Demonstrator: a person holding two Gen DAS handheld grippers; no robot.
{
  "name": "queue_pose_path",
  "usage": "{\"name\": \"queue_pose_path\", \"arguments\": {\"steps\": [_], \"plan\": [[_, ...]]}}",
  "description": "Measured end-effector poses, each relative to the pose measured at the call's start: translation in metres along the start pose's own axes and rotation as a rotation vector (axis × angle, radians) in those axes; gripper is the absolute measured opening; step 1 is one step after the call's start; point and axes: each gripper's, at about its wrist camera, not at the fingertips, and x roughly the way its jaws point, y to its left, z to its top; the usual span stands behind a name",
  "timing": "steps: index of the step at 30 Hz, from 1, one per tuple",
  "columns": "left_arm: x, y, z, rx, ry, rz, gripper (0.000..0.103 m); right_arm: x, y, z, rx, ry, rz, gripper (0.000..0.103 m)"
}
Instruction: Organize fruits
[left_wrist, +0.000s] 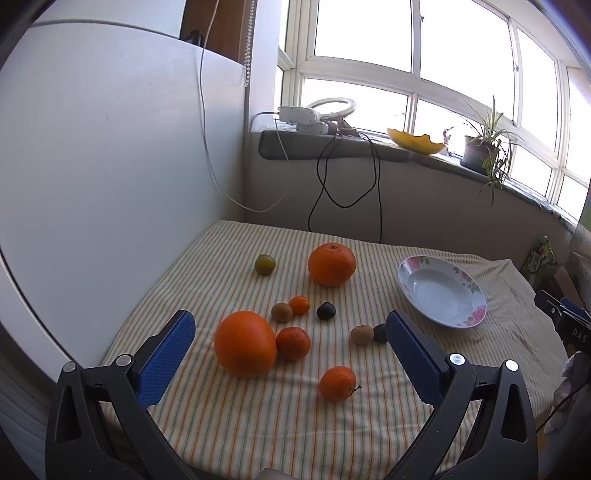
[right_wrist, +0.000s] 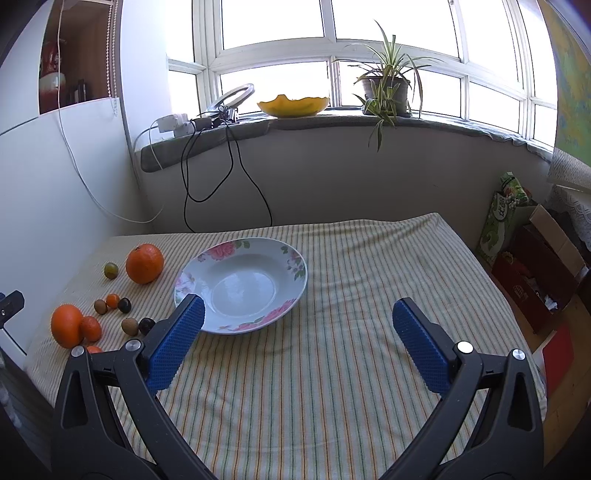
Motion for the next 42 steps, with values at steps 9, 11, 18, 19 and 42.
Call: {"name": "queue_pose_path", "arguments": {"steps": [9,11,18,19,42], "plan": [[-0.0001,-0.0018,-0.0010,0.004,-0.003,-0.002,0.102,-0.0006,-0.0007,0.0000,-0.002,0.000,0.001,0.103],[0.0000,-0.0017,-0.0011,0.004,-0.002,-0.003,0.102,-0.0003,-0.0006,-0.0006,-0.002,0.002,0.002,0.103],[0.0000,-0.0019,-0.0011,0.004,-0.004,-0.005,0.102,-0.0003,0.0004,-0.0007,-0.004,0.001,0.007,0.103],[0.0001,-0.0018,-0.0011,0.004,-0.003,-0.006,0.102,-0.0003,0.0009,-0.0009,-0.003,0.002,0.007,0.103],[-0.0016,-0.0023,-0.0027,0.007,-0.004,-0.010,0.102,0.0005,0.0031,-0.0020,-0.001,0.014,0.013,0.103]]}}
